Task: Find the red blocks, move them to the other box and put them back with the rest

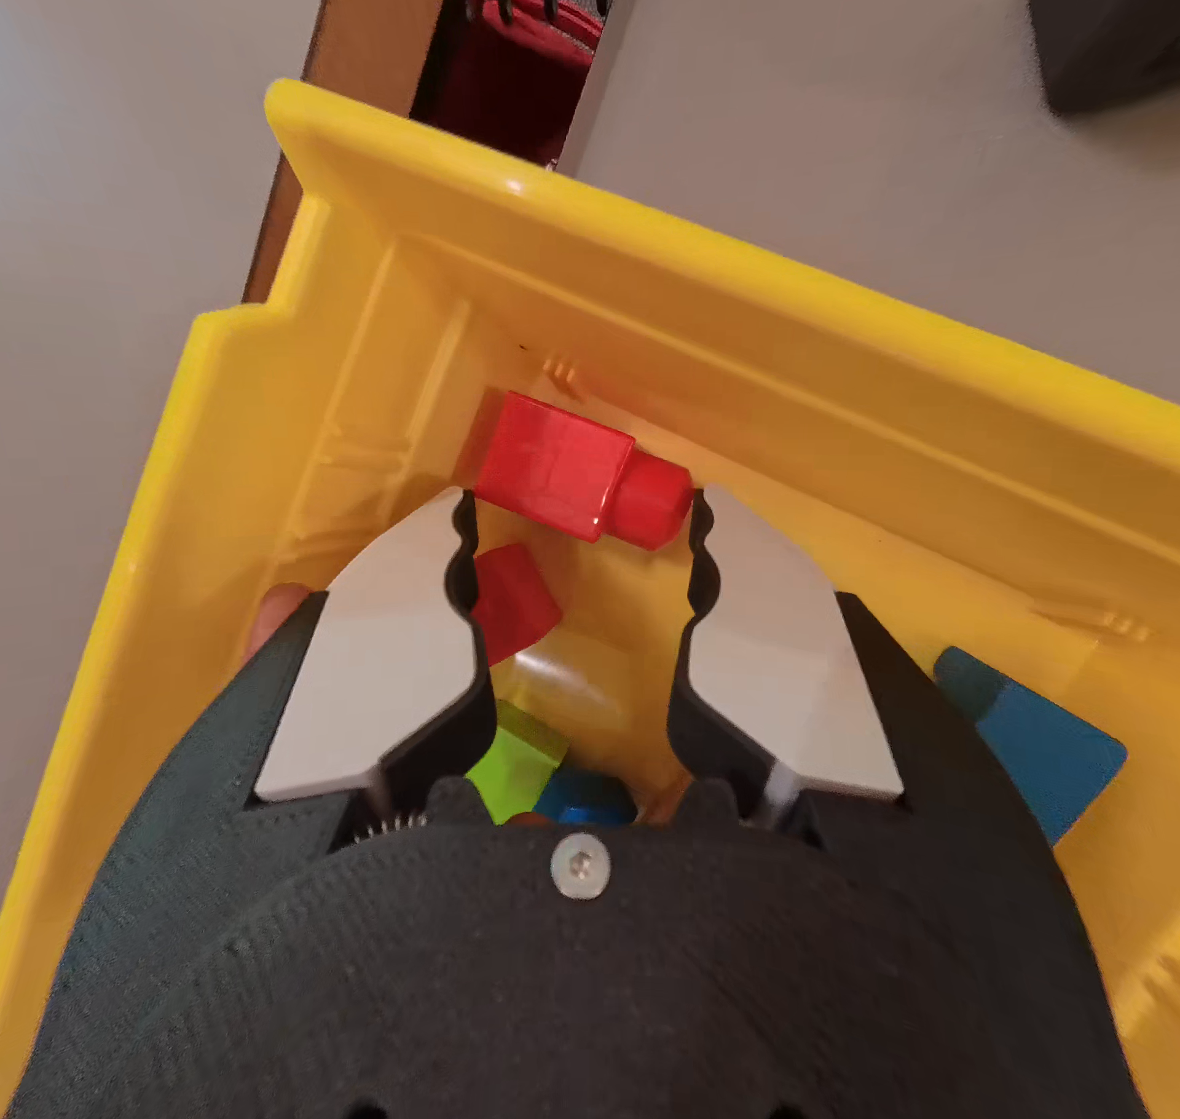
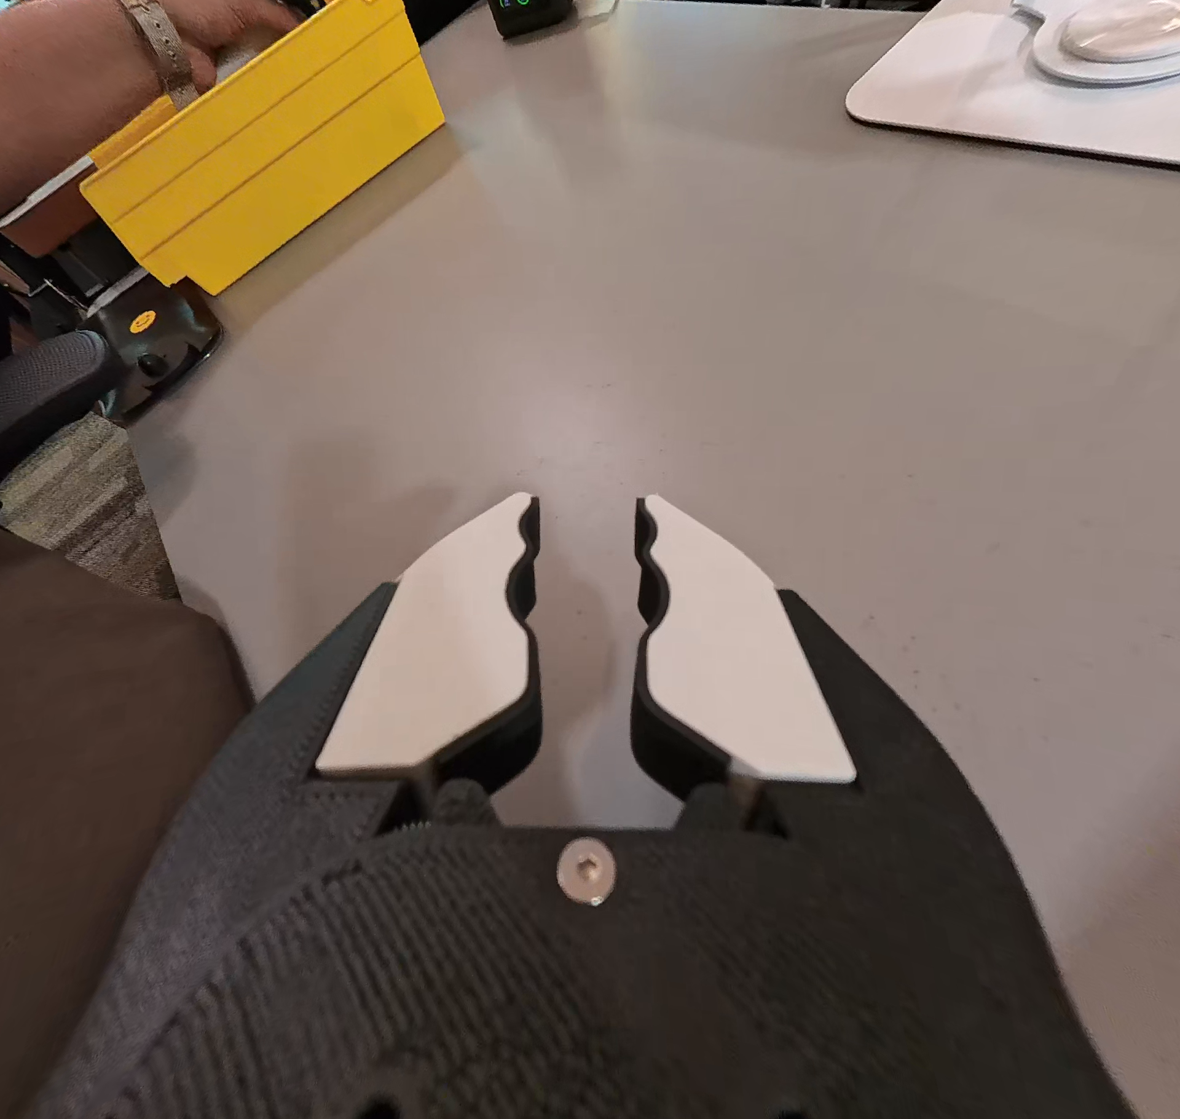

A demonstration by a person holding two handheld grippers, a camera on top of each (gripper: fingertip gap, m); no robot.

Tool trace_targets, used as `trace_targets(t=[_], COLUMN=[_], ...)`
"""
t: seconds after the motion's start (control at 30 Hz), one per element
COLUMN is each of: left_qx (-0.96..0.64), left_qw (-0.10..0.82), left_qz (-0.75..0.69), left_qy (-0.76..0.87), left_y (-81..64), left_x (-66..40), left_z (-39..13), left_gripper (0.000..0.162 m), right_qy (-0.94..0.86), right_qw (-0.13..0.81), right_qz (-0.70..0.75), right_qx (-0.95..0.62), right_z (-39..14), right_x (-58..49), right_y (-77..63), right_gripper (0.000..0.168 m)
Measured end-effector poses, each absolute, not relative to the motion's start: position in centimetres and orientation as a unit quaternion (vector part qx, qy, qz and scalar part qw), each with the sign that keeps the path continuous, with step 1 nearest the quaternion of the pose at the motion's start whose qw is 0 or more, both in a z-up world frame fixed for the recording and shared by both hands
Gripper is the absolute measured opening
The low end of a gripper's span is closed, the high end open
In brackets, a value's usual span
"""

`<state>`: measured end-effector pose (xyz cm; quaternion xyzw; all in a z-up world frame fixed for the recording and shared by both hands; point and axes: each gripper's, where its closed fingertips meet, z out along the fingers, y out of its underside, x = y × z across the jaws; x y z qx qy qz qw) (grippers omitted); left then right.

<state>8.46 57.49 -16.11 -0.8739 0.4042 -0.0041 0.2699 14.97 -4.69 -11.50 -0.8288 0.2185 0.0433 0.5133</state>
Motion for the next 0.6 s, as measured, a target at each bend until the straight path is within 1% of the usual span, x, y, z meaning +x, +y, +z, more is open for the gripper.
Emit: trace_targets(t=[0.13,0.23,0.33,0.5,0.6], left_qx=[-0.864,-0.864,-0.867,-0.859,-0.841], left_qw=[0.252,0.216,0.205,0.234,0.267], left_qz=[0.039,0.005,-0.037,-0.105,-0.138], left_qy=[0.435,0.454,0.453,0.444,0.451], left_y=[56.9,55.7,55.3,54.8,53.9], left_x=[6.9,6.4,6.2,6.5,6.7], left_z=[-16.2,-16.1,-15.6,-12.8,-10.1], left_gripper=[0.065,0.065,0.066,0.065,0.065], right_qy=[0.217,0.215,0.213,0.21,0.211], right_qw=[0.514,0.514,0.515,0.513,0.515], right_qz=[0.04,0.037,0.041,0.036,0.035], right_qx=[-0.829,-0.829,-0.829,-0.832,-0.83], right_z=[-11.5,-11.4,-11.3,-11.4,-11.3], right_x=[14.9,14.9,14.8,14.7,14.7], right_y=[-4.8,-4.9,-4.8,-4.8,-4.8], right_gripper=[0.028,0.028,0.028,0.027,0.027])
